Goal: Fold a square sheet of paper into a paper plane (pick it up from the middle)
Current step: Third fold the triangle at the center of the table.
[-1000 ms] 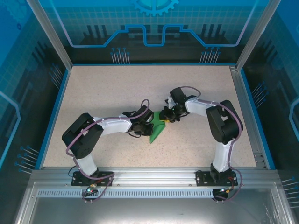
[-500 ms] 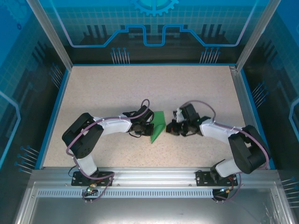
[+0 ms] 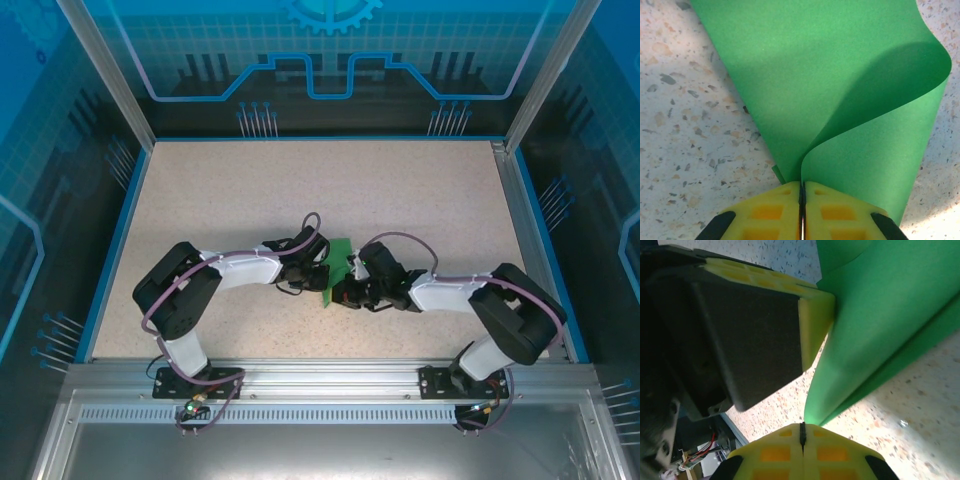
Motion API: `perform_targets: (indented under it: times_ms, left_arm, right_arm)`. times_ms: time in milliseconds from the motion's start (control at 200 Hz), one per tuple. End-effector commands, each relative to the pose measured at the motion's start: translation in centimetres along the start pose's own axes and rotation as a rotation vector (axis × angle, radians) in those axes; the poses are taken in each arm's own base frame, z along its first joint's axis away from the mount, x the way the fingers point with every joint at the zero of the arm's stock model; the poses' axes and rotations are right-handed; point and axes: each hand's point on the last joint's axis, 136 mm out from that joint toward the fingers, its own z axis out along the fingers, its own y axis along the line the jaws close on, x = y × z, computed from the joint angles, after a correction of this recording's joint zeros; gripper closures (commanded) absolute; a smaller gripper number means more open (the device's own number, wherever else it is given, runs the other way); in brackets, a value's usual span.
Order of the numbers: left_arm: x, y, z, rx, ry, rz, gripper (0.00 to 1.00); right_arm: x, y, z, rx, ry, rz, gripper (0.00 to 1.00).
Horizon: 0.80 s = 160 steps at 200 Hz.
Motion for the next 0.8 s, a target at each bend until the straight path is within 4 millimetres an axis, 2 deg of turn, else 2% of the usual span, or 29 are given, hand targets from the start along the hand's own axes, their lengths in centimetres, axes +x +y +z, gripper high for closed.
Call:
perform_targets:
  times_ms: [0, 795]
  left_arm:
    - [1.4, 0.6, 0.8, -0.006, 0.047, -0.004, 0.88]
    - [1.7, 0.8, 1.2, -0.012, 0.062, -0.006, 0.88]
  right_arm:
    - [-0.8, 2.5, 0.9, -0.08, -0.023, -0.013, 1.0]
    - [0.1, -1.3, 2.7, 0.009, 0.01, 0.021, 1.0]
